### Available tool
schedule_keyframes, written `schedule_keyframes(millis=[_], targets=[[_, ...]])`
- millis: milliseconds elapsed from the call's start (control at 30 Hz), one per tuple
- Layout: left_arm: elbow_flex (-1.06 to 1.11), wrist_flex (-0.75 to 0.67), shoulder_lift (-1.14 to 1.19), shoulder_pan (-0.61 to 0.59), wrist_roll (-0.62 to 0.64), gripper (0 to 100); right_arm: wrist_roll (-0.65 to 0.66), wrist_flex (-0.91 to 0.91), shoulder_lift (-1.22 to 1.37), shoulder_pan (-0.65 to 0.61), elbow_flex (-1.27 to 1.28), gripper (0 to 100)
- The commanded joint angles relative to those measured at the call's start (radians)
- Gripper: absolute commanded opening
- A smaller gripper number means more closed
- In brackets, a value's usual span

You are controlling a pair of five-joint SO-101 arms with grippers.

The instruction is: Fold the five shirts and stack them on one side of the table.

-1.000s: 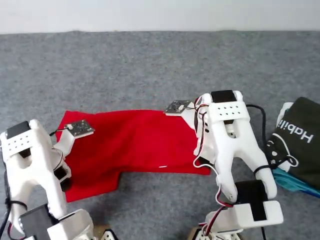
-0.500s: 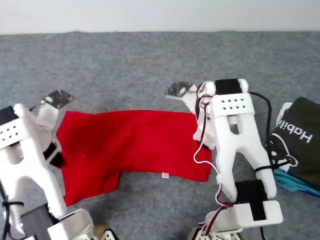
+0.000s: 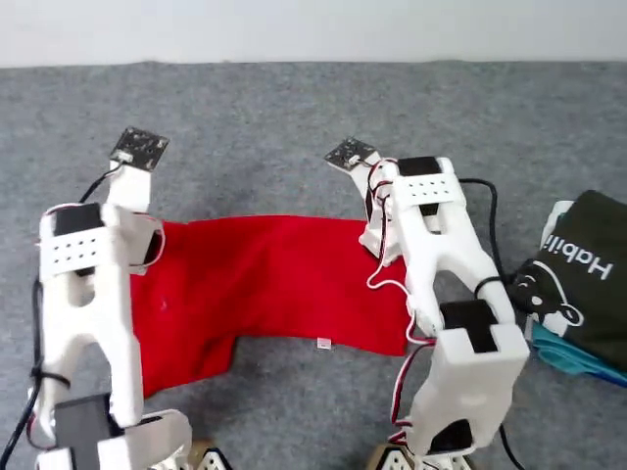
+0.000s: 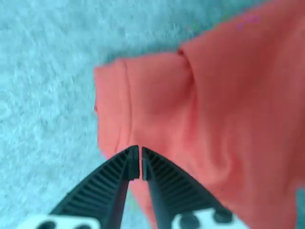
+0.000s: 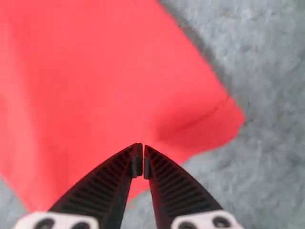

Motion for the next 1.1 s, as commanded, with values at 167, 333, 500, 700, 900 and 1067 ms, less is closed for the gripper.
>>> schedule_keyframes(millis=[167,333,500,700,900,1067], targets=[[-0.133,-0.086,0.293,-0.009,0.046,2,-0.008,-0.137,0.064,0.008,-0.060,1.0],[-0.283,-0.049,0.491,-0.078,0.044,2,-0.009,-0.136,0.145,0.062,-0.141,1.0],[-0.430,0.032,0.612,-0.126,0.043,2,-0.006,-0.067,0.254,0.102,-0.250,1.0],[-0.542,0.144,0.615,-0.141,0.044,1,-0.008,0.082,0.341,0.130,-0.445,1.0],[-0.647,0.222,0.569,-0.115,0.044,1,-0.006,0.216,0.348,0.090,-0.634,1.0],[-0.645,0.175,0.557,-0.040,0.046,1,-0.005,0.231,0.355,0.045,-0.644,1.0]])
